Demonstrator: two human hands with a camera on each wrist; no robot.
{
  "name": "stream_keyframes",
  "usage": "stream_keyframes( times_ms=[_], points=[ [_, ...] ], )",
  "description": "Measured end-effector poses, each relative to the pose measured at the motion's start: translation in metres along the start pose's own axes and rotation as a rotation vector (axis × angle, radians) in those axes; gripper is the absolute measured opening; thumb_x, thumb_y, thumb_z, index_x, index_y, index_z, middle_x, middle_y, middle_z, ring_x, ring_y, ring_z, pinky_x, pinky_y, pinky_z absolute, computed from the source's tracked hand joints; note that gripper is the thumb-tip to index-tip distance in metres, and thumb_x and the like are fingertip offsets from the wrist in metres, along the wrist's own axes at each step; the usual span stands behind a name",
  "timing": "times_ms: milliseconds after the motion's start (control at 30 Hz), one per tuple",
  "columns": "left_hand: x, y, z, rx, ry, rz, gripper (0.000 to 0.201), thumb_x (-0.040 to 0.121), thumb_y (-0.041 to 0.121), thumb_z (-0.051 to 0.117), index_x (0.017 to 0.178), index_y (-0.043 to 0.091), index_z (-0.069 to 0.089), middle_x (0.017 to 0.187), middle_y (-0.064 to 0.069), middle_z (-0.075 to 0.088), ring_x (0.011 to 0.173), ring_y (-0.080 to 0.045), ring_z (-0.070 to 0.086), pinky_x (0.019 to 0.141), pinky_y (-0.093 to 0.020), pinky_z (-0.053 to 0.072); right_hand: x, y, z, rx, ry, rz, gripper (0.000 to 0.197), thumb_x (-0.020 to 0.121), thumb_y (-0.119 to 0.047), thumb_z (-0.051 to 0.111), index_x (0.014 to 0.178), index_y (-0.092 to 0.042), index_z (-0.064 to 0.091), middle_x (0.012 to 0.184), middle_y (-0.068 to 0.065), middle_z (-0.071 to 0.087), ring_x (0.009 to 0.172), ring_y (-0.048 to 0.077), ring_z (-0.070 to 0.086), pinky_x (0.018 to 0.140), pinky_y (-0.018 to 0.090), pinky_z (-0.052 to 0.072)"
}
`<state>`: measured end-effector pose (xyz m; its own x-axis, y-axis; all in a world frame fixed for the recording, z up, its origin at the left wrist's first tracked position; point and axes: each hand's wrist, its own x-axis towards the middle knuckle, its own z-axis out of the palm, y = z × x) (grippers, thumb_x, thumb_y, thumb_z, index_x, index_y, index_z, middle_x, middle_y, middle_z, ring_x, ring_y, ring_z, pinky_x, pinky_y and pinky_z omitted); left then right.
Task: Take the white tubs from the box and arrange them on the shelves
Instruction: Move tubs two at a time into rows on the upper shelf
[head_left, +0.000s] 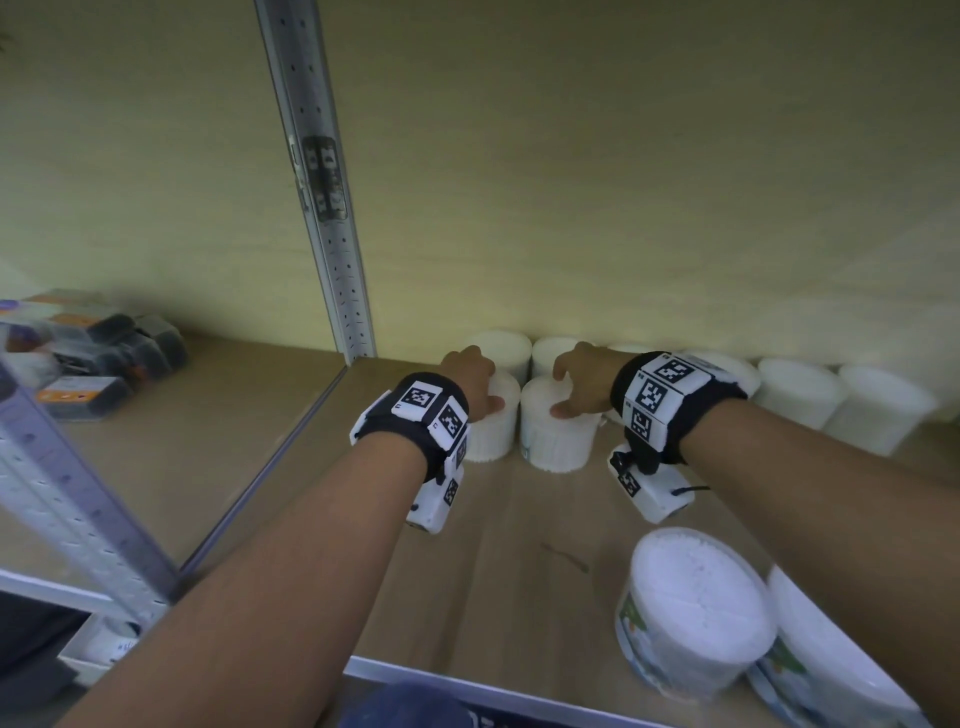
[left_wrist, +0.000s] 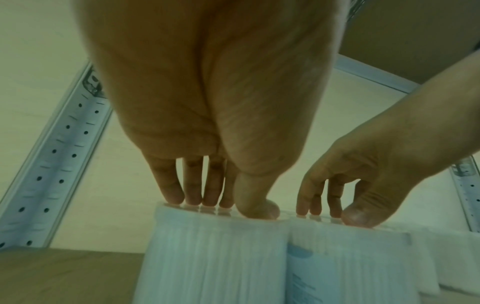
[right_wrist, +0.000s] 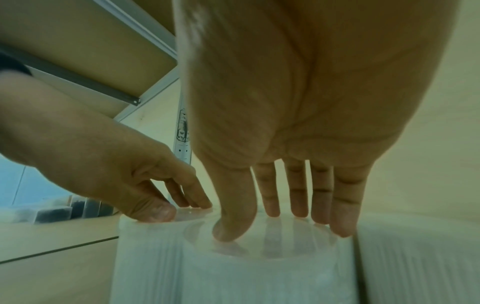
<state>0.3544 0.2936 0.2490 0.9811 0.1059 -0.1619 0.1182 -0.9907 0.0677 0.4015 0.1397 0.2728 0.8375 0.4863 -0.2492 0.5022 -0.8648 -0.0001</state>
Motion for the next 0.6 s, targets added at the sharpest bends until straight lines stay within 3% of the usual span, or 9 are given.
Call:
stream_keyframes(
  times_ms=[333,500,600],
  points=[
    [-0.0023,0.0011,0.0015,-0.003,0.013,0.003,0.058,0.097,0.037,0.048,0.144,0.006,0.035,0.145,-0.013,0.034,0.133,-0.031,0.036,0.106,-0.036,0.032,-0.0006,-0.0002,0.0001,0.012,-0.017,-0.069,0.061,0.088,-0.018,0.066,0.143,-0.015,0.041,0.147,0.006,0.04,0.132,0.023,0.043,0.104,0.028,0.037],
    [-0.0023,0.0005,0.0027,-0.014,0.012,0.003,0.057,0.096,0.036,0.049,0.144,0.006,0.035,0.145,-0.013,0.034,0.133,-0.032,0.036,0.107,-0.037,0.032,-0.0022,0.0018,-0.0011,0.082,-0.037,-0.115,0.062,0.084,0.001,0.061,0.14,-0.023,0.047,0.143,0.004,0.044,0.128,0.023,0.046,0.094,0.027,0.043],
    [-0.0025,0.0005,0.0031,-0.018,0.014,0.004,0.057,0.096,0.035,0.05,0.143,0.006,0.035,0.145,-0.013,0.034,0.133,-0.032,0.035,0.107,-0.037,0.031,-0.0028,0.0034,-0.0022,0.135,0.002,-0.098,0.058,0.085,0.0,0.057,0.139,-0.019,0.047,0.142,0.006,0.046,0.127,0.024,0.047,0.094,0.028,0.043]
  ],
)
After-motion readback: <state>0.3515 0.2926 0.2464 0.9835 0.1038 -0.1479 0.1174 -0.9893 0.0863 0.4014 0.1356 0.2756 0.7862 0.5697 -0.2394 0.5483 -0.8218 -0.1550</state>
